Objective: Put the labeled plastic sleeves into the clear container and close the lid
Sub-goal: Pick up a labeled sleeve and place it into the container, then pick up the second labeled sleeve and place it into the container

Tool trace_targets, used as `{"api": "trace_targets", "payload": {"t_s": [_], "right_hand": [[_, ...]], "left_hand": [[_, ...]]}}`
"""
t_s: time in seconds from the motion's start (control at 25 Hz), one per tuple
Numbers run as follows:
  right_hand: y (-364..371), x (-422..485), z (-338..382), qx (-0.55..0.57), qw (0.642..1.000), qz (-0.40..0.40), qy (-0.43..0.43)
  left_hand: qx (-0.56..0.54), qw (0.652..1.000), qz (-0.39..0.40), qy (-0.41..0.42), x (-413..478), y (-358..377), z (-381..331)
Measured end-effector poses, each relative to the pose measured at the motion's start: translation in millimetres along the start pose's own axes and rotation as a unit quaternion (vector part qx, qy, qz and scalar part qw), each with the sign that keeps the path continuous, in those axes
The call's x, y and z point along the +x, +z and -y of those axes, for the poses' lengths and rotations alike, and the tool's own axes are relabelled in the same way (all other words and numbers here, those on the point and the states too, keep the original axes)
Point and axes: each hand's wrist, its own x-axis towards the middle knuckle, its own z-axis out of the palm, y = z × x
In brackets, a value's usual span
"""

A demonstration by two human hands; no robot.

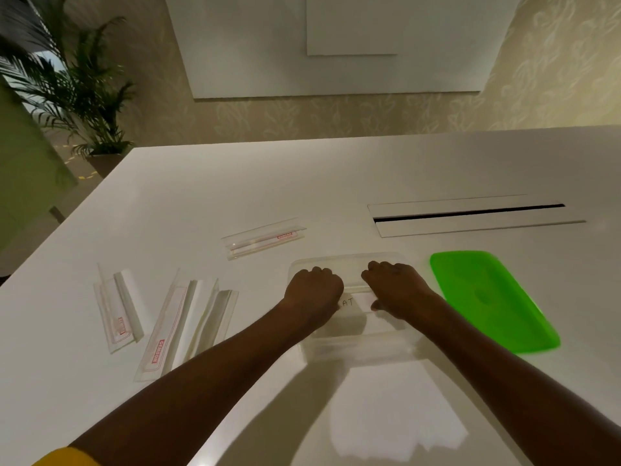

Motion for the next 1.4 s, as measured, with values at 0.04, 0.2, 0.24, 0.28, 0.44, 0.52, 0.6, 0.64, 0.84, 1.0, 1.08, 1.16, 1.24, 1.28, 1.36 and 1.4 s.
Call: {"api": "trace_targets", "payload": {"t_s": [0.04, 0.2, 0.24, 0.28, 0.44, 0.52, 0.6, 0.64, 0.84, 1.0, 1.08, 1.16, 1.24, 1.28, 1.36, 1.4], "right_hand": [[-8, -2, 1, 0.003, 1.0, -0.012, 0.002], [-44, -4, 17, 0.01, 0.996, -0.09, 0.005], [-53, -4, 24, 0.008, 0.994, -0.111, 0.005], [-63, -2, 33, 0.007, 0.991, -0.131, 0.005], [-98, 9, 82, 0.077, 0.977, -0.2, 0.005], [-113, 16, 113, 0.108, 0.967, -0.23, -0.001], [-124, 24, 148, 0.139, 0.959, -0.247, -0.018], [-127, 29, 166, 0.154, 0.956, -0.247, -0.03], [-134, 52, 256, 0.206, 0.942, -0.246, -0.097], [-129, 67, 320, 0.22, 0.939, -0.235, -0.123], [-124, 74, 342, 0.216, 0.941, -0.228, -0.124], [-120, 81, 358, 0.217, 0.943, -0.217, -0.126], [-116, 85, 369, 0.222, 0.945, -0.208, -0.123], [-115, 87, 373, 0.229, 0.945, -0.202, -0.119], [-114, 89, 379, 0.273, 0.938, -0.187, -0.105], [-113, 89, 380, 0.315, 0.928, -0.177, -0.093]], "left_hand": [[-0.001, 1.0, -0.019, 0.005, -4, -3, 2], [-0.019, 0.995, -0.097, 0.014, -20, -16, 16], [-0.03, 0.992, -0.12, 0.011, -25, -21, 21], [-0.045, 0.989, -0.142, 0.005, -30, -26, 29], [-0.112, 0.968, -0.218, -0.056, -62, -39, 76], [-0.135, 0.956, -0.235, -0.11, -84, -40, 111], [-0.143, 0.948, -0.224, -0.173, -107, -34, 155], [-0.145, 0.945, -0.215, -0.202, -118, -29, 176], [-0.215, 0.885, -0.193, -0.365, -172, 12, 267], [-0.346, 0.792, -0.137, -0.484, -195, 46, 302], [-0.405, 0.762, -0.116, -0.492, -199, 58, 306], [-0.45, 0.738, -0.121, -0.489, -202, 67, 309], [-0.486, 0.708, -0.139, -0.492, -205, 71, 309], [-0.503, 0.693, -0.15, -0.495, -207, 72, 310], [-0.534, 0.664, -0.174, -0.493, -211, 75, 312], [-0.553, 0.646, -0.187, -0.491, -214, 76, 315]]}}
